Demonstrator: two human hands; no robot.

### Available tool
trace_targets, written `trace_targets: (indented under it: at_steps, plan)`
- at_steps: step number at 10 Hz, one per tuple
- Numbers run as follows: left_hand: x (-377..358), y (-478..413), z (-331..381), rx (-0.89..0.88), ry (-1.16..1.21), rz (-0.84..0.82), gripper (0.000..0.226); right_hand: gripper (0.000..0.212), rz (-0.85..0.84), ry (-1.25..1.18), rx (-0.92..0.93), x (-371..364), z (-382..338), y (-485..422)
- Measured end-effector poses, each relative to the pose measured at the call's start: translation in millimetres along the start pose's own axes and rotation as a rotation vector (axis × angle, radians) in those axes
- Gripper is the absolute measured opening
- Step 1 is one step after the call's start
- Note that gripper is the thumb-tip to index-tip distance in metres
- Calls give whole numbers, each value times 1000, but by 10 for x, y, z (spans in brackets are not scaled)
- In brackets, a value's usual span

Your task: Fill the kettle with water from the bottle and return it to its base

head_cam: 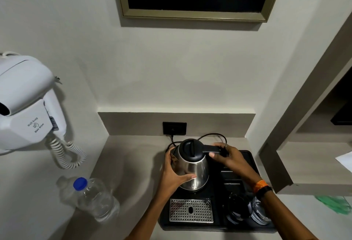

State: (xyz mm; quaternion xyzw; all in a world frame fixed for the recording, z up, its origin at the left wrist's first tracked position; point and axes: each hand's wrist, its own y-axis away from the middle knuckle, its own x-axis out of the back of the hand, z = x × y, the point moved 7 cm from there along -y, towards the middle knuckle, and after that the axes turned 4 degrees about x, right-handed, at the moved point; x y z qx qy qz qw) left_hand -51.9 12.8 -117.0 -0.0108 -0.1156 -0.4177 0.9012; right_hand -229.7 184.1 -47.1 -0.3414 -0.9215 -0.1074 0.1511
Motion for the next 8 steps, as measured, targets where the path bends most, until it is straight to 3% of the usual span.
trace_targets:
  at_steps: [1, 4, 7, 8]
  plan:
    - [-9, -6, -29, 1, 3, -16, 132, 34, 15, -343, -91, -12, 143, 26]
    - [-25, 26, 31, 21, 31, -29, 128, 29, 26, -723, -165, -26, 292, -76]
    - [14, 140, 290, 42, -35, -33, 133, 16, 108, -215, 47, 145, -43, -76]
    - [96, 126, 487, -43, -127, 33, 125, 22, 176, 7, 136, 256, -330, -123]
